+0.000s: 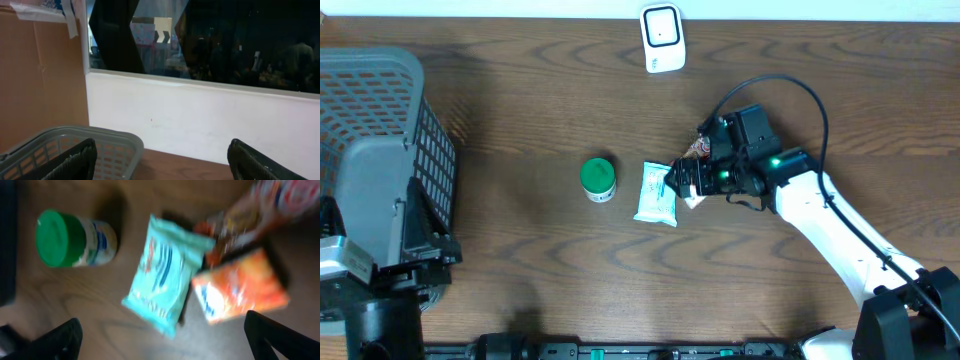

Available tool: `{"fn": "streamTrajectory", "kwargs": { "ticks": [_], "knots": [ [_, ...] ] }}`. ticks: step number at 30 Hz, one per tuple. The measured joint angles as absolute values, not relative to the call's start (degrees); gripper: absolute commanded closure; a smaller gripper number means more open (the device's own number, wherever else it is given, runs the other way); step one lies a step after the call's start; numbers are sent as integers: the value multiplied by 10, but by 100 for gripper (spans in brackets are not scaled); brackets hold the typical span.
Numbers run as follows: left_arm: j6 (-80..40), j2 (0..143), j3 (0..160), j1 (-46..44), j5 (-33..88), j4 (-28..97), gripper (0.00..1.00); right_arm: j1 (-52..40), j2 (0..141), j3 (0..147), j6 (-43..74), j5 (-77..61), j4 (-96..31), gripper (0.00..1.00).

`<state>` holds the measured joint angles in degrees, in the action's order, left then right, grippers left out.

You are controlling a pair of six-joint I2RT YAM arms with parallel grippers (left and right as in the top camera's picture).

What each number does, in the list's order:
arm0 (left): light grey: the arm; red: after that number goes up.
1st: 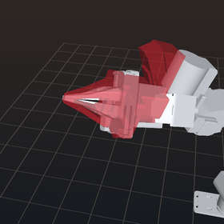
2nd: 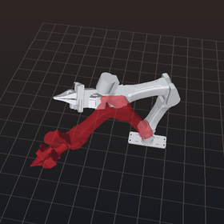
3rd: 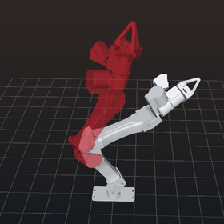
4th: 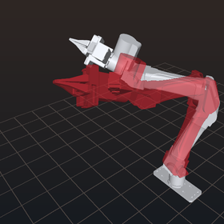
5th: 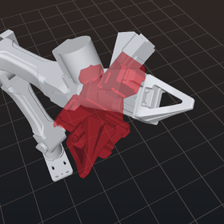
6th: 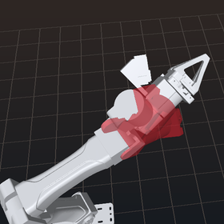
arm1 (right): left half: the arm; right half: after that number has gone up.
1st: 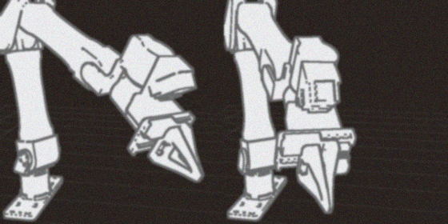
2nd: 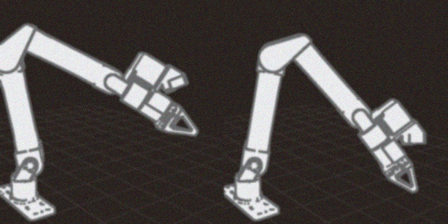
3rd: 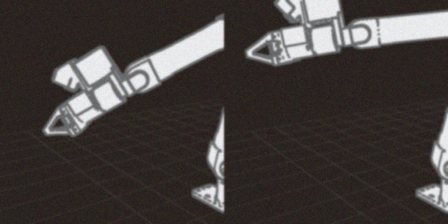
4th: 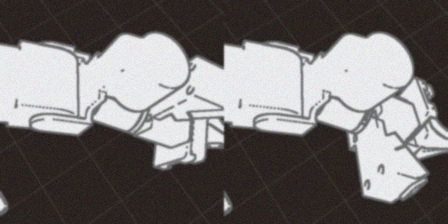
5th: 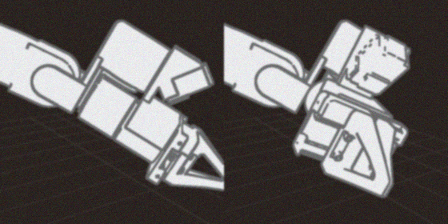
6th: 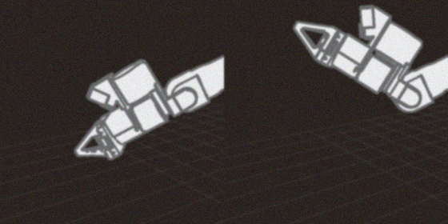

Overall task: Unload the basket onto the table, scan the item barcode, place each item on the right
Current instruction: 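Lift the tissue pack with the right gripper and adjust its hold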

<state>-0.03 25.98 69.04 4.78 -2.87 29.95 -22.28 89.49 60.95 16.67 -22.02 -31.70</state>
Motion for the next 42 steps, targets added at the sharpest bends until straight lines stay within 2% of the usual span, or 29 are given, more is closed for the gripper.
{"fn": "streamTrajectory", "kwargs": {
  "ticks": [7, 13, 26, 34, 42],
  "knots": [
    [0, 260, 689, 49, -29, 270, 16, -237, 895, 613, 29, -100, -353, 1],
    [0, 260, 689, 49, -29, 244, 16, -253, 934, 613, -58, -51, -347, 1],
    [0, 260, 689, 49, -29, 228, 16, -253, 1056, 614, -111, -35, -300, 1],
    [0, 260, 689, 49, -29, 227, 16, -253, 1068, 615, -113, -32, -275, 1],
    [0, 260, 689, 49, -29, 227, 16, -253, 1073, 620, -95, -32, -270, 17]
  ]
}}
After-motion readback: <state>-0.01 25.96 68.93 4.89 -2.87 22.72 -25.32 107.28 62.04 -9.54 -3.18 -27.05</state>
